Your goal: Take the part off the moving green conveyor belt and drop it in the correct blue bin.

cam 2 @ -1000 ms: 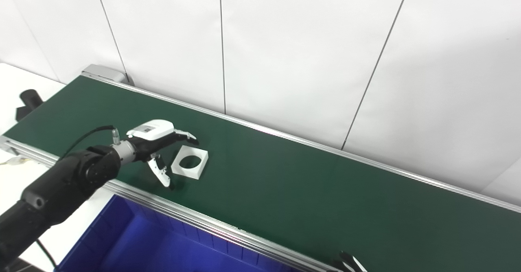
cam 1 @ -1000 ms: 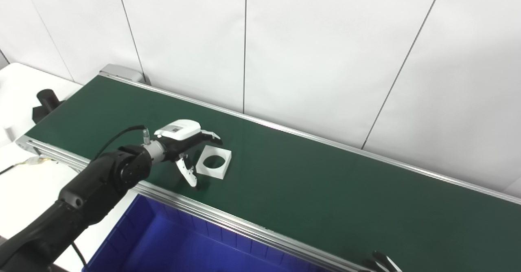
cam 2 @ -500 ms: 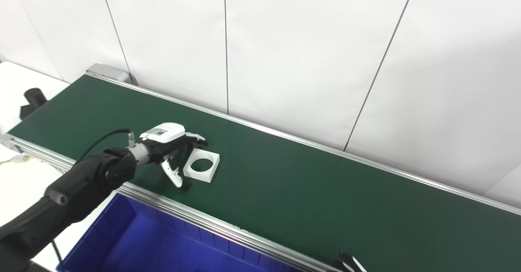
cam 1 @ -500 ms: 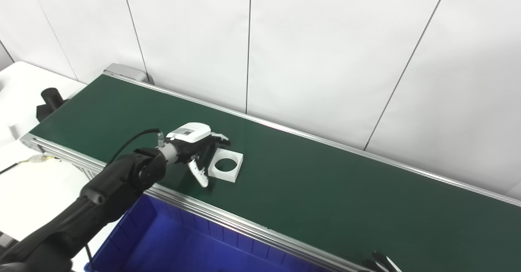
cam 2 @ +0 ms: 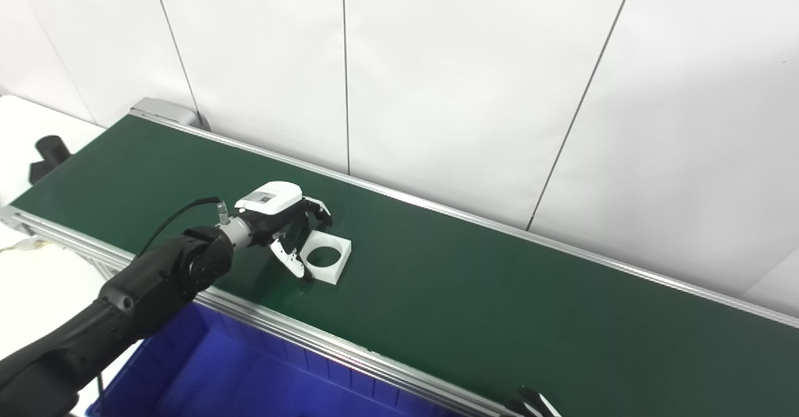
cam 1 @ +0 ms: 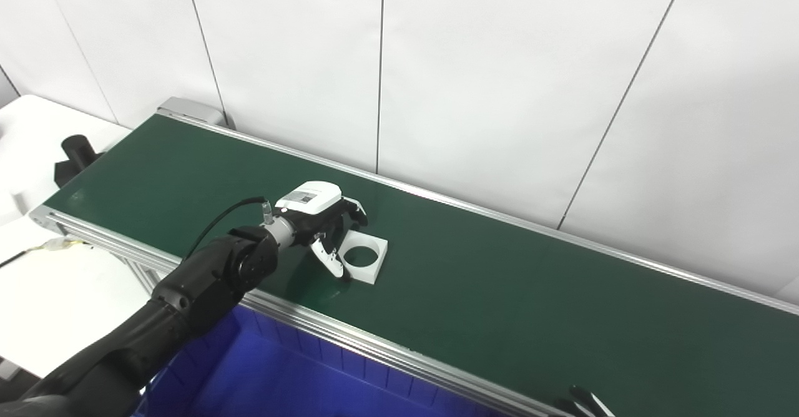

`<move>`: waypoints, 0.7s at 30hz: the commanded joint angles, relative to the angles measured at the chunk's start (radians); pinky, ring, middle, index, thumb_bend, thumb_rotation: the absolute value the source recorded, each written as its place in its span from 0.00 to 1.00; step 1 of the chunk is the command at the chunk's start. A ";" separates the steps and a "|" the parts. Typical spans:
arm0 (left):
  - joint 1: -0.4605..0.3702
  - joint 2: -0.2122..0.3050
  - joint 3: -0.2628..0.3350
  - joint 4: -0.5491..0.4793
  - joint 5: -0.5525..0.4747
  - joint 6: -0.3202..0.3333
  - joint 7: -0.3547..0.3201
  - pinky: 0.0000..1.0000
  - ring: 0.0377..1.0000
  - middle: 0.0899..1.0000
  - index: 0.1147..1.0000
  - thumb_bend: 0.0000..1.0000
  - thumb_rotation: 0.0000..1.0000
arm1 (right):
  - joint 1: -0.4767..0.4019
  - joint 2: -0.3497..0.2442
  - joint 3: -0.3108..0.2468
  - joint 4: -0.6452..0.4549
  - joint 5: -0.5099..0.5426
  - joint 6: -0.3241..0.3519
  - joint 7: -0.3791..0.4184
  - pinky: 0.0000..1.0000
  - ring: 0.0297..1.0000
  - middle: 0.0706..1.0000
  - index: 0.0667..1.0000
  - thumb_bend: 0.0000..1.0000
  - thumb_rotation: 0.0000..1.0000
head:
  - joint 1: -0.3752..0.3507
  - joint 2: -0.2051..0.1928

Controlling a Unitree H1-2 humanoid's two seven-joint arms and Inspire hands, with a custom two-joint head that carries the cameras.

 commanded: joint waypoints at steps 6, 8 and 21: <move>-0.013 -0.001 -0.021 0.008 0.002 -0.029 0.028 0.78 0.71 0.62 0.42 0.52 0.07 | -0.002 0.007 -0.001 -0.034 0.006 -0.056 0.008 0.58 0.67 0.73 0.81 0.79 0.71 | -0.004 0.005; -0.010 0.002 -0.027 0.010 0.005 -0.045 0.035 0.77 0.69 0.59 0.42 0.52 0.06 | -0.002 0.007 -0.002 -0.035 0.004 -0.056 0.007 0.59 0.67 0.74 0.81 0.79 0.71 | -0.006 0.007; 0.020 -0.006 -0.033 -0.039 -0.007 -0.041 0.024 0.76 0.67 0.51 0.38 0.51 0.00 | -0.002 0.005 -0.003 -0.038 0.004 -0.056 0.007 0.59 0.67 0.74 0.81 0.78 0.71 | -0.009 0.011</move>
